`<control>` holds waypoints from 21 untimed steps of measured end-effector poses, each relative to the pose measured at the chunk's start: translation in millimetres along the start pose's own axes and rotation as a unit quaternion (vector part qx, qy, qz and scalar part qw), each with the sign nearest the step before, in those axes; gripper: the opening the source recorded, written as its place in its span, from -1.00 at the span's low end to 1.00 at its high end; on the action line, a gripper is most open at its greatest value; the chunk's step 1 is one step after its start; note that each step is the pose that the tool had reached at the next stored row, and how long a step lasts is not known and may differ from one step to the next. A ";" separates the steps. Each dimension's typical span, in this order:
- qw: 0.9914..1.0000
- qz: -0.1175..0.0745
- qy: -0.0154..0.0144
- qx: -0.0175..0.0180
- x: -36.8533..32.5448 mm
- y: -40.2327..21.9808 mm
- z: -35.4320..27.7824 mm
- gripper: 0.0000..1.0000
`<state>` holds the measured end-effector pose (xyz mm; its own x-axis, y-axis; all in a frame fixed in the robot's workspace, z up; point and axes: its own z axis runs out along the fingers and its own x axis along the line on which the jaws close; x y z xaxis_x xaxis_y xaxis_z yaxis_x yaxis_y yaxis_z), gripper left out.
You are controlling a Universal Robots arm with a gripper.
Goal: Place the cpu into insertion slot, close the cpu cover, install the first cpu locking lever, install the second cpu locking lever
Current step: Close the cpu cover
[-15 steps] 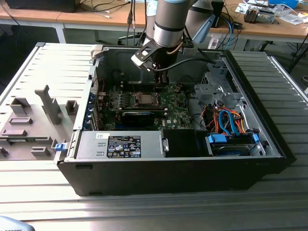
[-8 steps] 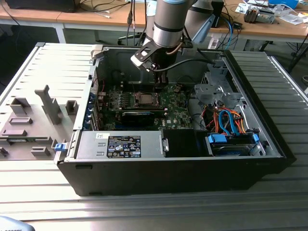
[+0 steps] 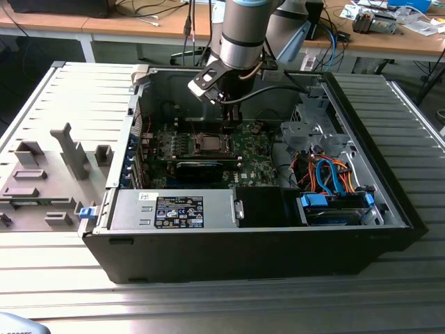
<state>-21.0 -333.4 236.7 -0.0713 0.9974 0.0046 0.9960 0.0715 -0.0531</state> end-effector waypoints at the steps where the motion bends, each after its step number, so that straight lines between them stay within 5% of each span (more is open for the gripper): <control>1: 1.000 0.000 0.000 0.000 0.0 -0.1 0.1 -0.79; 21: 1.000 0.000 0.000 0.000 0.1 -1.3 3.5 -0.79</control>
<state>-22.5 -333.4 233.2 -0.0713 0.9974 0.0045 0.9960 0.0715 -0.0531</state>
